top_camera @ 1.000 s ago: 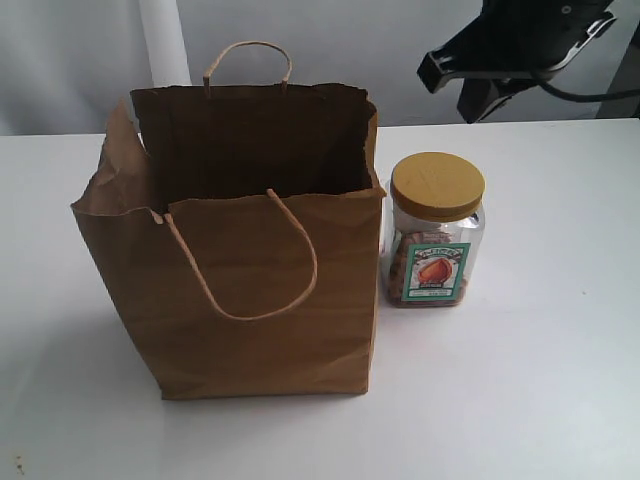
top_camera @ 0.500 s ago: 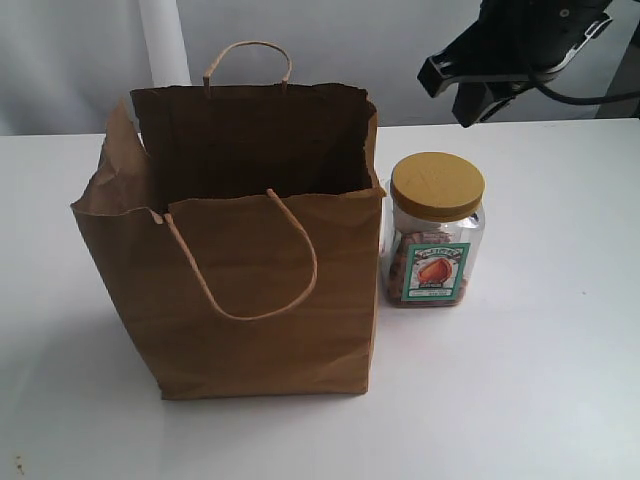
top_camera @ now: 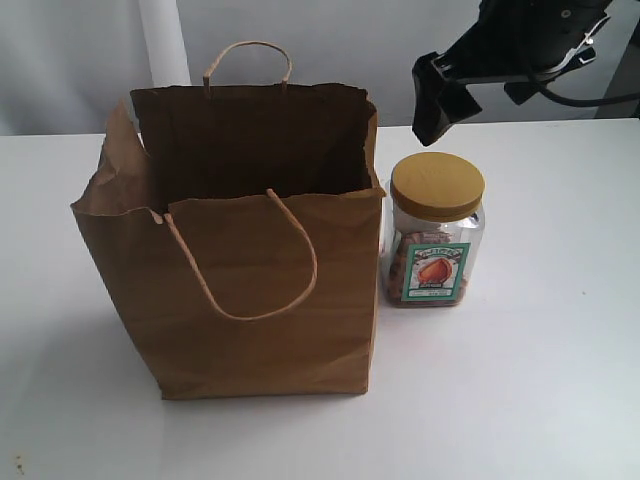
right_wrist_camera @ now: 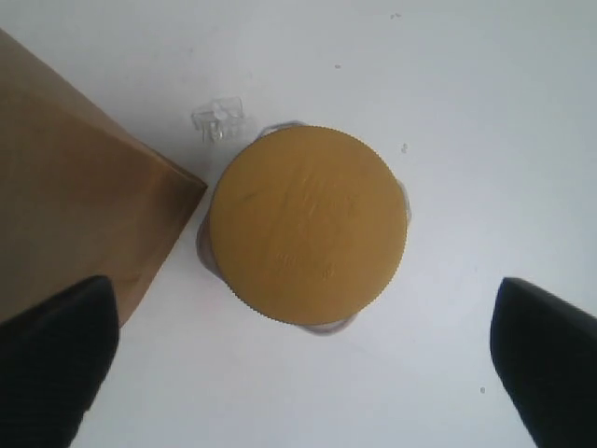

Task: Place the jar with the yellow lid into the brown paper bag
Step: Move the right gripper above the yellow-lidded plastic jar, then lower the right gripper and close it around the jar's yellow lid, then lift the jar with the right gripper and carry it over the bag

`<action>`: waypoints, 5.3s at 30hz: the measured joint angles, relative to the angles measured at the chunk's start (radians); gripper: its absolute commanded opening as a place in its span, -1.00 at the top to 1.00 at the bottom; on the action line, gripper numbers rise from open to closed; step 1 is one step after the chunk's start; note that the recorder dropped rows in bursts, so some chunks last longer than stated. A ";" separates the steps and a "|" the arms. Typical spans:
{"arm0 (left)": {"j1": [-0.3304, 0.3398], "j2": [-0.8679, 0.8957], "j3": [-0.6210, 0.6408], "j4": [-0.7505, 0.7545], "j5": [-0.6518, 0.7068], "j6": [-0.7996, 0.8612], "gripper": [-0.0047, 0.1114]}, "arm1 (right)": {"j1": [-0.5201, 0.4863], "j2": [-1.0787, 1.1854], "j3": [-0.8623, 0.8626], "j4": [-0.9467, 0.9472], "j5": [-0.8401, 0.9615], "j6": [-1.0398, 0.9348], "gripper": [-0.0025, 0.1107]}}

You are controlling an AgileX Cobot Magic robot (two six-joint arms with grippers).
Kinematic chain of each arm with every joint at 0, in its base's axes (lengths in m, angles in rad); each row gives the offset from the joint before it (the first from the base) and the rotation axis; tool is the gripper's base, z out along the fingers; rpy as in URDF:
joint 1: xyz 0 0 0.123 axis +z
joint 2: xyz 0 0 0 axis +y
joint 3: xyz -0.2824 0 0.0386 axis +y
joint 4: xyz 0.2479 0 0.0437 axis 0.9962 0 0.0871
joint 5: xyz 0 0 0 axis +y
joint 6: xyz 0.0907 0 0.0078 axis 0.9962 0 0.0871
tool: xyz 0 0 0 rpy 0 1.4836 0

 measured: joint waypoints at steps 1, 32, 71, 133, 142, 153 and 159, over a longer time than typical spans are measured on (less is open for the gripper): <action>0.000 0.000 0.000 0.000 0.000 0.000 0.90 | 0.000 0.000 0.000 0.000 0.000 0.000 -0.90; 0.000 0.000 0.000 0.000 0.000 0.000 0.90 | 0.000 0.000 0.016 0.046 0.000 0.019 -0.90; 0.000 0.000 0.000 0.000 0.000 0.000 0.90 | 0.000 0.226 0.080 0.006 -0.182 0.061 -0.90; 0.000 0.000 0.000 0.000 0.000 0.000 0.90 | 0.000 -0.415 0.080 0.133 -0.334 -0.102 0.96; 0.000 0.000 0.000 0.000 0.000 0.000 0.90 | 0.071 -0.415 0.080 0.443 -0.396 -0.366 0.96; 0.000 0.000 0.000 0.000 0.000 0.000 0.90 | 0.225 -0.409 0.080 0.472 -0.412 -0.391 0.96; 0.000 0.000 0.000 0.000 0.000 0.000 0.90 | 0.255 -0.328 0.080 0.472 -0.416 -0.387 0.96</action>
